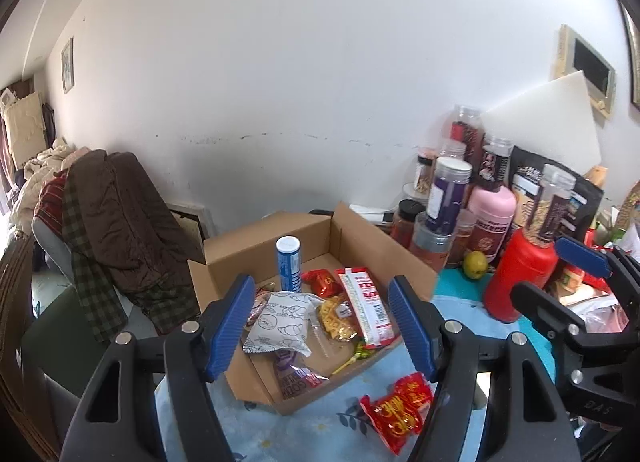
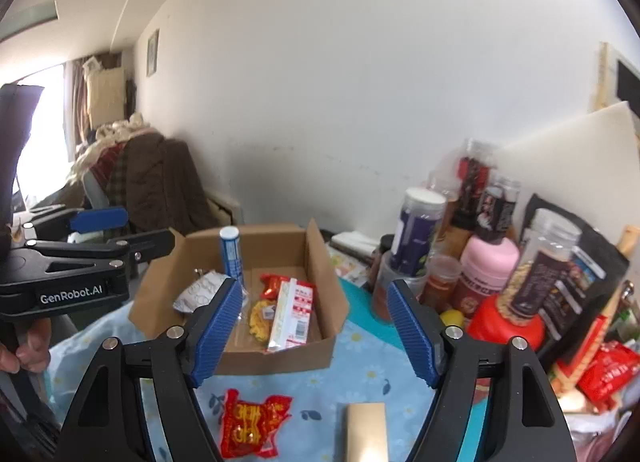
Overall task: Organize snacks
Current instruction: 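Withdraw both tools from the box toward the red foil bag and gold box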
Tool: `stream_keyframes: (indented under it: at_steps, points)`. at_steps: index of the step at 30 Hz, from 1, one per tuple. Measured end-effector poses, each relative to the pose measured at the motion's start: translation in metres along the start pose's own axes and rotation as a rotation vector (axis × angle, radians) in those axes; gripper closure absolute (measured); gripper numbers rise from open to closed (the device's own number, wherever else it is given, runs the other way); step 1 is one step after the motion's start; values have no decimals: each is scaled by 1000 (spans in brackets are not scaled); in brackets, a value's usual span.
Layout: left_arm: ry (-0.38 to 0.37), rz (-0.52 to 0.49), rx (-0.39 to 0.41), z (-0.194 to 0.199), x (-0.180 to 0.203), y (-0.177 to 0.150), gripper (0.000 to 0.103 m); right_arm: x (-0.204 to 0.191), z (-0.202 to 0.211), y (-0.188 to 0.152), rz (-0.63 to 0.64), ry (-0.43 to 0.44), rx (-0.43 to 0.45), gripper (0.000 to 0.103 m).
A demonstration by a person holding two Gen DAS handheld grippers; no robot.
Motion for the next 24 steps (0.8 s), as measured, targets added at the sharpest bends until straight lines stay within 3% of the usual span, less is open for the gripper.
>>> stream_keyframes:
  at_steps: [5,8,18,24]
  points:
    - [-22,5,16,19,13,-5,33,12,30,-2,-13,-29,20,15]
    - [-38,4,31,31,22,-7,23,20,46,-5,-25,-41,24,13]
    - [-131,-14,63,62,56,-20,23,36,87,-21,-55,-84,50,5]
    - [-205,-30,35,72,80,-35,23,44,99,-41,-80,-121,32,5]
Point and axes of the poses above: each gripper's, at about its wrist camera, not at the fingertips, and z roughly against the way its jaws point, x to its right, y to its top, the point moved 9 cm from there along -z, roughly the way its jaws point, and after that the axes turned 11 degrees about -y, right-handed, at the moved point
